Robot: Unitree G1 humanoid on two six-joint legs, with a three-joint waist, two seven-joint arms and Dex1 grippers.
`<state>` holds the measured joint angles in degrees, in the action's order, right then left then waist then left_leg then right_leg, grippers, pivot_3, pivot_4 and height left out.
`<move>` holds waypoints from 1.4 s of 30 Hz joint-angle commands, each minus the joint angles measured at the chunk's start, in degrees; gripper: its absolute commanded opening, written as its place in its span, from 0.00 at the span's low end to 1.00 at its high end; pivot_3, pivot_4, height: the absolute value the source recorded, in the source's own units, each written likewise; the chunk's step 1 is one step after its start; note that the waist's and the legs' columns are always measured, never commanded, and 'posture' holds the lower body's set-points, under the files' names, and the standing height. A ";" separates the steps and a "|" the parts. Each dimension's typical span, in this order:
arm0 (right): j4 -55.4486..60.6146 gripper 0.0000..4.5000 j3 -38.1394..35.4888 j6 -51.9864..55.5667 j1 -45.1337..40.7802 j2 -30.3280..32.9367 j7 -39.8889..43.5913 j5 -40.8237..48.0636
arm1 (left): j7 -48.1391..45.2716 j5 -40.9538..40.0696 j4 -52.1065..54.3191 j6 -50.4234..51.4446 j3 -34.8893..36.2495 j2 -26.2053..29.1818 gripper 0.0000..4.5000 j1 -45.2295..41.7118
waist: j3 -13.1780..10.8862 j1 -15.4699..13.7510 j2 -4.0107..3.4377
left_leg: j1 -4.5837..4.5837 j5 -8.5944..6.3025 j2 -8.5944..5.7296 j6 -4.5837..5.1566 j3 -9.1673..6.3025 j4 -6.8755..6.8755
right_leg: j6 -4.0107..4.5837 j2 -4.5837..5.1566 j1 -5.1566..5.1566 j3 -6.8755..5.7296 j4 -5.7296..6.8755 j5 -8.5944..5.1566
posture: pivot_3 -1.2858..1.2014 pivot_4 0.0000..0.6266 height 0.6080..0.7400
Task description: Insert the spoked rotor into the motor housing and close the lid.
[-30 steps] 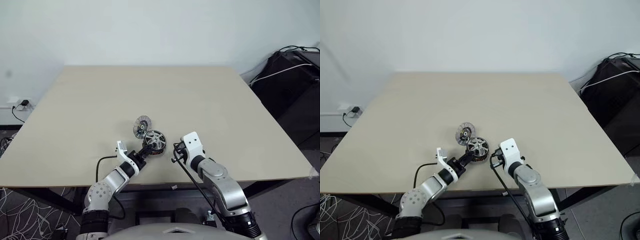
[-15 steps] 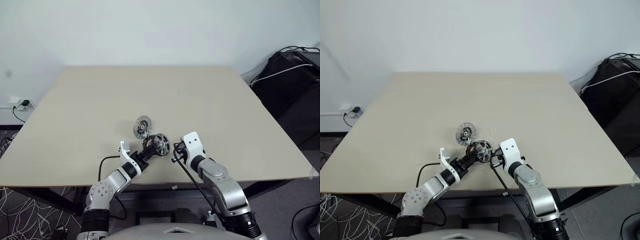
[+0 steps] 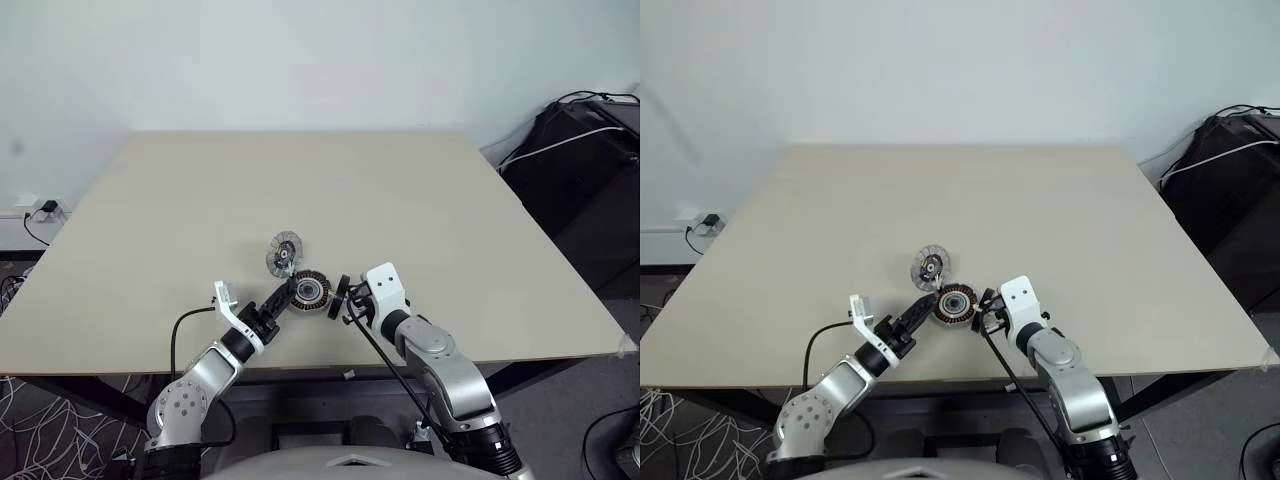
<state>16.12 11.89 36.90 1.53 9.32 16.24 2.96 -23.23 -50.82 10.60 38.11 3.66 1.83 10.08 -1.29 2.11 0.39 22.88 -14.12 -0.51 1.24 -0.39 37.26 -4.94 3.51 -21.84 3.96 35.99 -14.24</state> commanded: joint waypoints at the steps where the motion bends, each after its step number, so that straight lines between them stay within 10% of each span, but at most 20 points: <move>1: 2.07 0.00 -0.07 -1.18 -1.60 -1.13 0.68 1.74 | -2.59 4.90 2.97 -4.95 -2.59 0.72 0.75 0.92 | -0.01 0.00 -0.02 | 0.00 0.00 0.02 0.00 0.00 0.00 | 0.00 0.00 0.00 0.01 0.00 0.00 | 0.52 0.00 1.00; 16: 1.94 0.00 0.41 -1.66 -2.64 -0.97 2.01 2.68 | -3.04 9.54 1.11 -8.04 -3.27 0.36 0.75 1.21 | -0.02 -0.04 -0.03 | 0.01 0.00 0.10 0.02 -0.02 -0.01 | -0.01 0.04 -0.01 0.00 0.00 0.00 | 0.52 0.00 1.00; 27: 7.07 0.69 0.51 1.05 1.47 4.29 5.27 4.78 | -5.89 19.77 1.86 -19.50 -6.66 2.53 0.76 3.22 | -0.05 -0.05 -0.07 | 0.00 0.01 0.07 0.03 0.00 -0.02 | -0.01 0.01 -0.01 0.01 0.00 0.00 | 0.52 0.00 1.00; 42: -2.68 0.69 2.93 -1.40 -0.10 4.16 6.20 3.90 | -7.08 25.44 1.33 -26.63 -7.07 4.99 0.76 7.05 | -0.07 -0.09 -0.09 | 0.02 -0.02 0.19 0.03 0.00 -0.02 | -0.01 0.10 -0.02 0.01 -0.01 -0.01 | 0.52 0.00 1.00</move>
<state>13.14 15.37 37.25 2.71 13.40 22.18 6.91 -30.00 -25.28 11.06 12.98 -3.57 6.88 17.40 -1.36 2.02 0.30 22.90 -14.13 -0.32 1.28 -0.39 37.25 -4.94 3.61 -21.87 3.97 35.98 -14.25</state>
